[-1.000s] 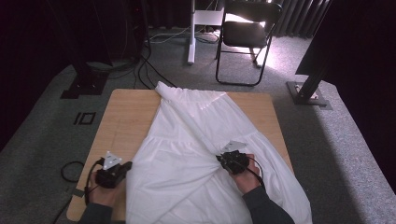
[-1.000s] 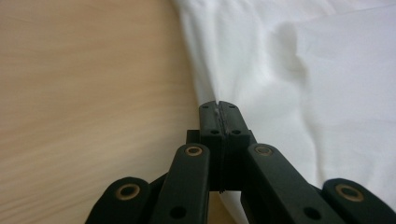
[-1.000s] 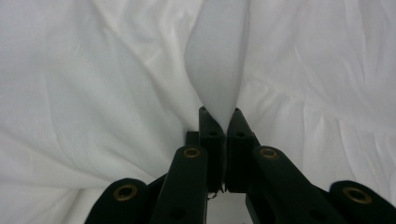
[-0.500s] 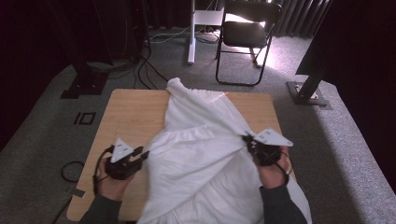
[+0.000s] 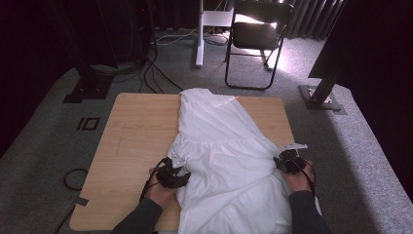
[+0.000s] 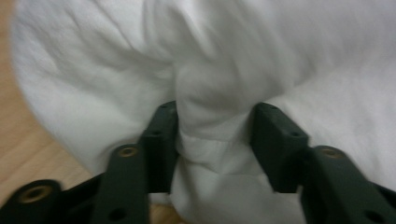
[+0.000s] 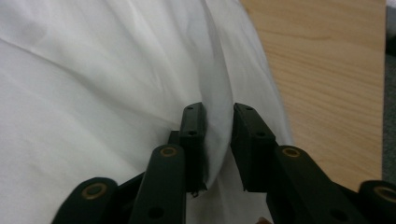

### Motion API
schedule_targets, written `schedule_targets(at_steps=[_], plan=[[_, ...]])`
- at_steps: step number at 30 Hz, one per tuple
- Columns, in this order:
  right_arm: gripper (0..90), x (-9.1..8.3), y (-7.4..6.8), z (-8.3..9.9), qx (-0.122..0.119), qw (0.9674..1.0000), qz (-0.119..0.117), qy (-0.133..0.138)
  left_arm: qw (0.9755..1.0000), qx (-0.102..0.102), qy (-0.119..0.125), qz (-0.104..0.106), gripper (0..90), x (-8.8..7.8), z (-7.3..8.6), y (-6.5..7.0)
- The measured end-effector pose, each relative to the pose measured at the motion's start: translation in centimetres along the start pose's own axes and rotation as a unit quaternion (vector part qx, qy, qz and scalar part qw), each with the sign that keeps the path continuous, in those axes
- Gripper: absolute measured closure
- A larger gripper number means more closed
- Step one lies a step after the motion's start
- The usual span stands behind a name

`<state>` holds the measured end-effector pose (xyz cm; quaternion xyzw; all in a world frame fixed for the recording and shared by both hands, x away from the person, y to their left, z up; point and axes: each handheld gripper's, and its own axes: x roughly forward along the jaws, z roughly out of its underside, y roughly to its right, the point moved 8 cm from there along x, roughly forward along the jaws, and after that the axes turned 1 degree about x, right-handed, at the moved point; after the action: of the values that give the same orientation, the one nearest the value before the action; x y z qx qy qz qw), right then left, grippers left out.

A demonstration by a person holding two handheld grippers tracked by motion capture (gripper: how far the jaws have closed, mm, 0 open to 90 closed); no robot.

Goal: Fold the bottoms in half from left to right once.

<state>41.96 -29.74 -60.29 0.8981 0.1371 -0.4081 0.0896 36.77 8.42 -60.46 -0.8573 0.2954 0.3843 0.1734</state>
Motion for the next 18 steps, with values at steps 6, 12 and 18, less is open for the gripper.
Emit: schedule_targets(at_steps=[6, 12, 18], plan=[[73.0, 0.6, -1.3, 0.1, 0.014, 0.9994, -0.029, -0.006, 0.9985, 0.012, -0.001, -0.054, 70.3, 0.5, -0.6, -2.8], [74.1, 0.9, -5.3, -0.7, -0.004, 0.9985, -0.053, -0.006, 0.9877, 0.017, -0.038, -0.151, 77.2, 1.3, -1.3, -9.1], [87.5, 0.1, -7.7, -2.6, -0.032, 0.9976, -0.053, 0.030, 0.9881, -0.020, -0.050, -0.144, 86.3, 0.7, -2.1, -12.5]])
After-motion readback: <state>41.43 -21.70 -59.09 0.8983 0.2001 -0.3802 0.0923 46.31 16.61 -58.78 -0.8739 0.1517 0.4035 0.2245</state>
